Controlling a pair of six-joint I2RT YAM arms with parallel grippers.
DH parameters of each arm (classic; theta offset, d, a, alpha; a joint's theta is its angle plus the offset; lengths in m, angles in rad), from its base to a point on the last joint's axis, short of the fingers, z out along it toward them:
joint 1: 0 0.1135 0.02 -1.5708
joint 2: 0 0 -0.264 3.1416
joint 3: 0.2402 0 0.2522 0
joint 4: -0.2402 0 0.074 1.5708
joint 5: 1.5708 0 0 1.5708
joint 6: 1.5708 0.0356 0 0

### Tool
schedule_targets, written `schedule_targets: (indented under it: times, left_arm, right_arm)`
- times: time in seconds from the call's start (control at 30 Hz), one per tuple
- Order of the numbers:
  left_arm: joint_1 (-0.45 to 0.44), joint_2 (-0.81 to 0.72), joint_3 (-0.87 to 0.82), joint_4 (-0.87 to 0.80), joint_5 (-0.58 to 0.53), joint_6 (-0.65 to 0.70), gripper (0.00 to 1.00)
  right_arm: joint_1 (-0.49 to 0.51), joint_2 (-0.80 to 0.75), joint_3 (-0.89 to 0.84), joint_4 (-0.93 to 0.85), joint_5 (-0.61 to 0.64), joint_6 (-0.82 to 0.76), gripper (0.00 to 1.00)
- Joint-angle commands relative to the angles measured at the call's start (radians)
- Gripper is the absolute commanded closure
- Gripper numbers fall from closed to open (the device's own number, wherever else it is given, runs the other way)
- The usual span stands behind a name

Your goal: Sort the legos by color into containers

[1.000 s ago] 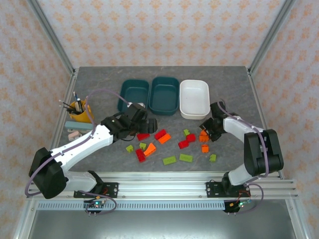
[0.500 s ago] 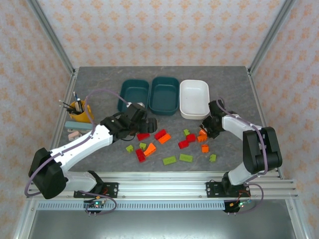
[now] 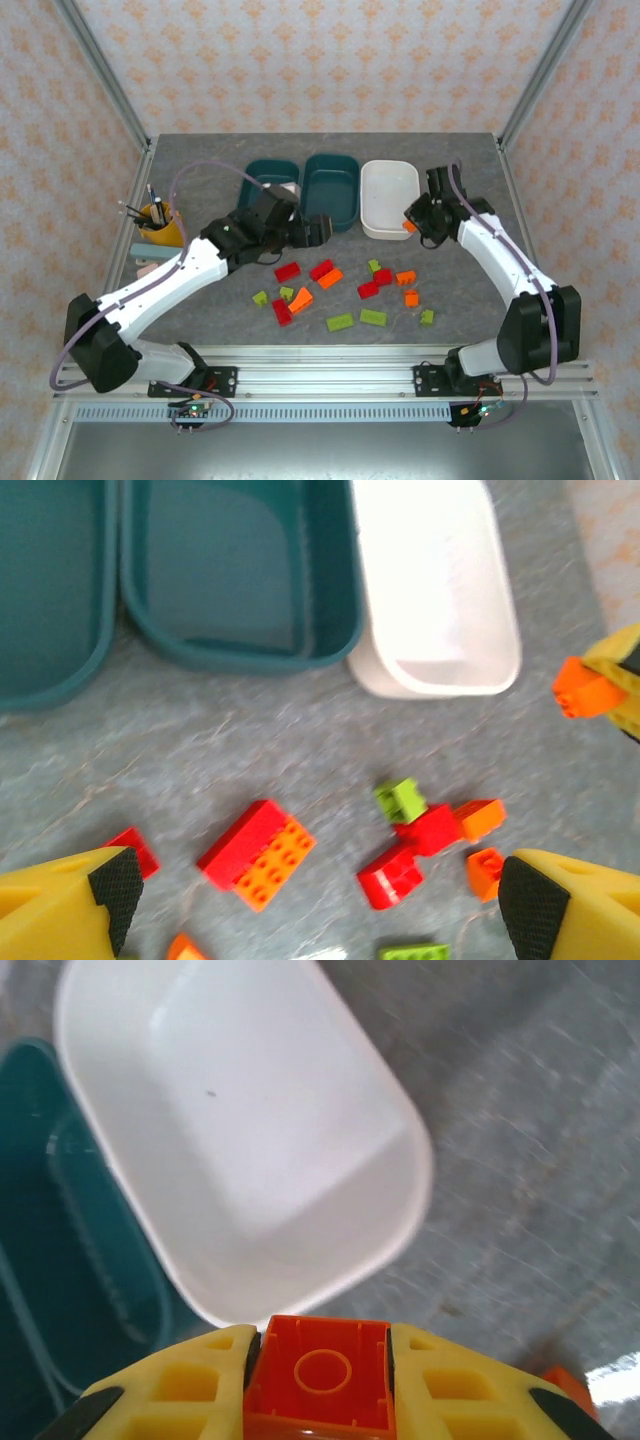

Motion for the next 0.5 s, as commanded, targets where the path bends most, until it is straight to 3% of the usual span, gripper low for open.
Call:
schedule_targets:
  times: [0.0, 0.33, 0.47]
  left_arm:
    - [0.000, 0.077, 0.112, -0.004, 0.035, -0.016, 0.05]
    - [0.029, 0.307, 0.355, -0.058, 0.081, -0.019, 0.06]
    - [0.035, 0.365, 0.414, -0.068, 0.089, -0.022, 0.06]
  right_arm:
    - [0.004, 0.140, 0.120, -0.060, 0.042, -0.074, 0.71]
    - [0.004, 0.608, 0.508, -0.162, 0.048, -0.100, 0.71]
    - [0.004, 0.703, 0.601, -0.205, 0.027, -0.092, 0.60]
